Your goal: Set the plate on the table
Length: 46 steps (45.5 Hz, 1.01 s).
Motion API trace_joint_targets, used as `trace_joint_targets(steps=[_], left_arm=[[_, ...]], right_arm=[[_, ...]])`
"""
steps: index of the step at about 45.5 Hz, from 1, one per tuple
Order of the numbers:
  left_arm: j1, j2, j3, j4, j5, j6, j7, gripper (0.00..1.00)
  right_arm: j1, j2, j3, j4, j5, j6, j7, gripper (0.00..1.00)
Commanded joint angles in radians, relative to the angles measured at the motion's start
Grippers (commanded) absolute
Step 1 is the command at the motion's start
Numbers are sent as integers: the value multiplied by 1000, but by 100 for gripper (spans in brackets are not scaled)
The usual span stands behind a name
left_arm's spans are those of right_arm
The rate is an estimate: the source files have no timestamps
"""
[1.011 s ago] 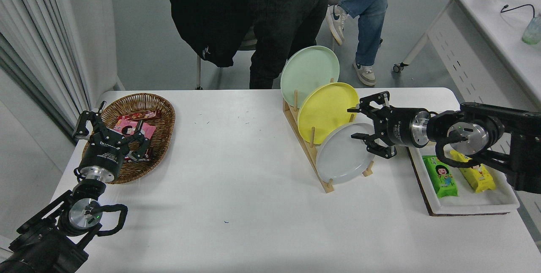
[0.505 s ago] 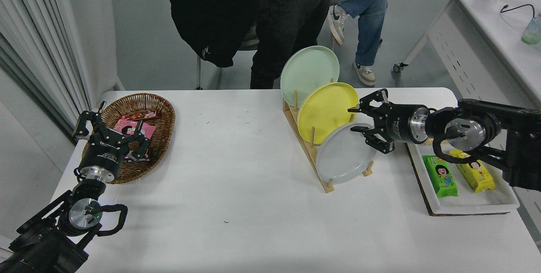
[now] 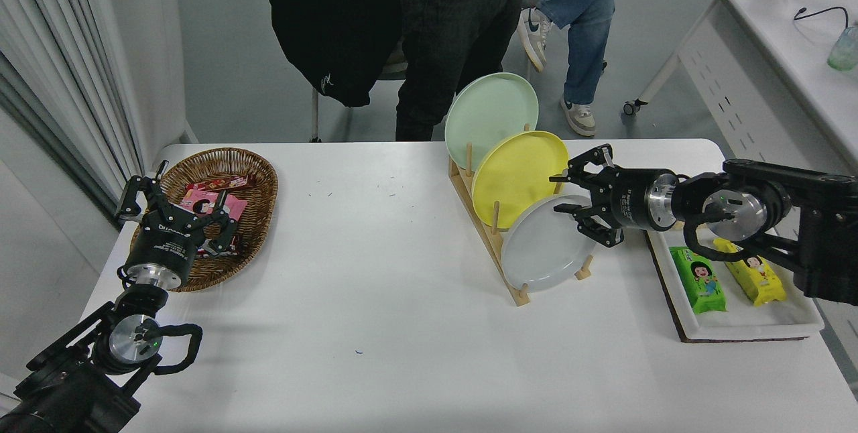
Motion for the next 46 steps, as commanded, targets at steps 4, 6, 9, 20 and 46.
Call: trace_joint_targets(steps=[4, 6, 9, 20, 46], left_arm=[[0, 0, 0, 0, 0, 0, 0, 98], [0, 0, 0, 0, 0, 0, 0, 98], [0, 0, 0, 0, 0, 0, 0, 98], [0, 0, 0, 0, 0, 0, 0, 98], [0, 0, 0, 0, 0, 0, 0, 98]], right_arm=[[-1, -1, 9, 0, 2, 10, -18, 29], [-1, -1, 12, 0, 4, 10, -18, 30], [-1, -1, 13, 0, 19, 10, -18, 30], [-1, -1, 10, 0, 76, 4, -35, 30], [-1, -1, 9, 0, 133, 4, -52, 20]])
